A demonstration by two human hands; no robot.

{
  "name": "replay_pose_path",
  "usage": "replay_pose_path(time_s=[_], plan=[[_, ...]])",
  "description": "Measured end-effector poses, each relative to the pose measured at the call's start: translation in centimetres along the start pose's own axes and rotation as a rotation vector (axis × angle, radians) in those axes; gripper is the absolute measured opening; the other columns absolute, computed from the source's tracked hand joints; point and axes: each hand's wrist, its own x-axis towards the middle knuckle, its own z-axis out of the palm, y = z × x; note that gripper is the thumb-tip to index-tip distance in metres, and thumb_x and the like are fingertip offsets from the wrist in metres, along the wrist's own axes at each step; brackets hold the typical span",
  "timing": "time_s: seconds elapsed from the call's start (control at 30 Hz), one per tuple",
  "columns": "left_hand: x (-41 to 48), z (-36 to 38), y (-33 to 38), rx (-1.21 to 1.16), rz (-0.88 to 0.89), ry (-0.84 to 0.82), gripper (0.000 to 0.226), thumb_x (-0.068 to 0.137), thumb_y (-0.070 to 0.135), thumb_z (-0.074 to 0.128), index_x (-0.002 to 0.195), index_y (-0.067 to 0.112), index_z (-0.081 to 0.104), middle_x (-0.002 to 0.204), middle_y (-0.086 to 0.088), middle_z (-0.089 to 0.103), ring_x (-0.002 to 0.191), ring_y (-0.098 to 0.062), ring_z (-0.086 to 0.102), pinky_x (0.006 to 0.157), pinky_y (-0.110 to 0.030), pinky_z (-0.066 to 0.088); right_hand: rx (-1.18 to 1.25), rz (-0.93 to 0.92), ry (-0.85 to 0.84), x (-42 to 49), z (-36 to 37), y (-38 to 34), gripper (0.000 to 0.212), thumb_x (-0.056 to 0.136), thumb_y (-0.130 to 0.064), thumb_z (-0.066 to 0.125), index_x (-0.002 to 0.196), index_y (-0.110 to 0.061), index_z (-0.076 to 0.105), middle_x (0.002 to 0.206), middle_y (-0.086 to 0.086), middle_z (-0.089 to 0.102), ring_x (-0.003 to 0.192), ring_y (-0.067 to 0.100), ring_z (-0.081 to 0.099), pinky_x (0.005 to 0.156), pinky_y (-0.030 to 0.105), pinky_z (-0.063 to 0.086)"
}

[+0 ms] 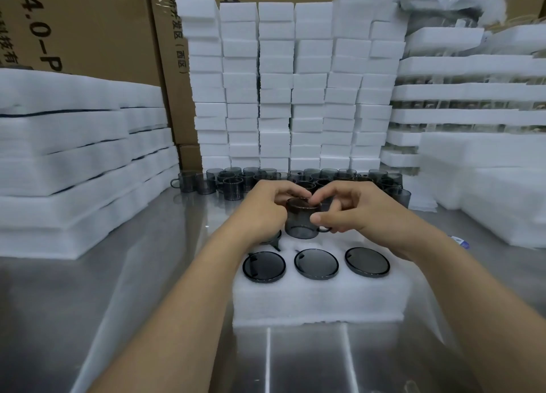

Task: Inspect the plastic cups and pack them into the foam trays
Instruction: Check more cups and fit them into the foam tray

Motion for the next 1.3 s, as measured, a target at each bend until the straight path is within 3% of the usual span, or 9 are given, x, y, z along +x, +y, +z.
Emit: replay_pose_path(time_s=[0.13,0.27,0.37,0.47,0.73,0.87,1.03,1.2,1.3], plan=[[0.0,0.0,-0.3,0.023,0.013,-0.038,0.078,0.081,-0.026,0.033,0.117,0.025,0.079,0.103,0.008,0.083,0.112,-0.045,0.072,0.083,-0.041,0.05,-0.007,0.002,-0.022,-0.1,-0.1,-0.2,0.015,0.084,-0.02,0.09,0.092,-0.022,0.078,0.071,0.009,0.068,0.07,0.016,0.066,0.077,0.03,0.051],[-0.2,0.3,-0.1,0.027,0.041,-0.042,0.077,0.078,-0.028,0.033,0.112,0.023,0.08,0.1,0.01,0.082,0.077,0.004,0.073,0.059,-0.011,0.047,-0.014,-0.007,-0.013,-0.1,0.1,-0.2,0.015,0.084,-0.017,0.089,0.09,-0.014,0.075,0.067,0.011,0.063,0.069,0.019,0.066,0.075,0.029,0.056],[-0.3,0.6,0.2,0.048,0.068,-0.018,0.08,0.074,-0.027,0.034,0.11,0.027,0.08,0.108,0.007,0.082,0.11,-0.005,0.073,0.087,-0.026,0.059,-0.058,-0.051,0.006,-0.1,0.1,-0.3,0.015,0.085,-0.015,0.089,0.089,-0.012,0.075,0.064,0.01,0.064,0.066,0.016,0.066,0.073,0.019,0.056],[-0.2,0.7,0.1,0.081,0.093,0.013,0.081,0.072,-0.026,0.036,0.113,0.028,0.079,0.116,0.005,0.08,0.122,-0.009,0.069,0.108,-0.04,0.055,-0.114,-0.076,0.013,-0.2,0.3,-0.5,0.016,0.085,-0.014,0.088,0.09,-0.011,0.073,0.067,0.016,0.069,0.069,0.02,0.071,0.077,0.025,0.06],[-0.4,0.5,0.1,0.094,0.046,-0.073,0.077,0.078,-0.021,0.036,0.113,0.028,0.084,0.111,0.012,0.081,0.116,-0.004,0.071,0.1,-0.036,0.058,-0.149,-0.027,-0.036,-0.4,0.6,-0.5,0.019,0.088,-0.031,0.086,0.087,-0.016,0.076,0.074,0.008,0.077,0.074,0.023,0.075,0.088,0.039,0.059],[-0.4,0.2,0.6,0.058,-0.006,-0.095,0.039,0.09,0.026,0.051,0.1,0.042,0.086,0.092,0.024,0.079,0.098,0.007,0.07,0.083,-0.021,0.052,-0.193,-0.065,0.058,-0.3,0.6,-0.3,0.015,0.094,-0.049,0.076,0.094,-0.035,0.078,0.074,0.003,0.075,0.065,0.011,0.067,0.072,0.032,0.054],[-0.2,-0.1,-0.7,0.029,0.004,-0.184,0.031,0.099,0.017,0.066,0.114,0.038,0.083,0.11,0.021,0.08,0.113,0.004,0.068,0.102,-0.027,0.05,-0.18,0.019,0.029,0.0,0.4,0.4,0.022,0.082,-0.046,0.087,0.09,-0.028,0.079,0.061,-0.002,0.063,0.06,0.011,0.058,0.066,0.032,0.046],[0.0,-0.6,-1.4,0.135,-0.027,-0.284,0.021,0.098,0.039,0.073,0.112,0.053,0.079,0.114,0.034,0.072,0.114,0.01,0.062,0.086,-0.016,0.043,-0.225,0.041,-0.036,0.4,0.7,0.9,0.024,0.08,-0.045,0.09,0.086,-0.024,0.08,0.067,0.006,0.056,0.062,0.017,0.041,0.063,0.031,0.029],[0.1,-0.6,-1.8,0.233,0.014,-0.207,0.018,0.095,0.049,0.074,0.112,0.053,0.079,0.123,0.031,0.071,0.122,0.004,0.059,0.097,-0.026,0.041,-0.249,0.035,-0.04,0.3,0.7,0.9,0.021,0.08,-0.043,0.09,0.086,-0.026,0.08,0.066,0.002,0.06,0.06,0.012,0.045,0.062,0.03,0.034]])
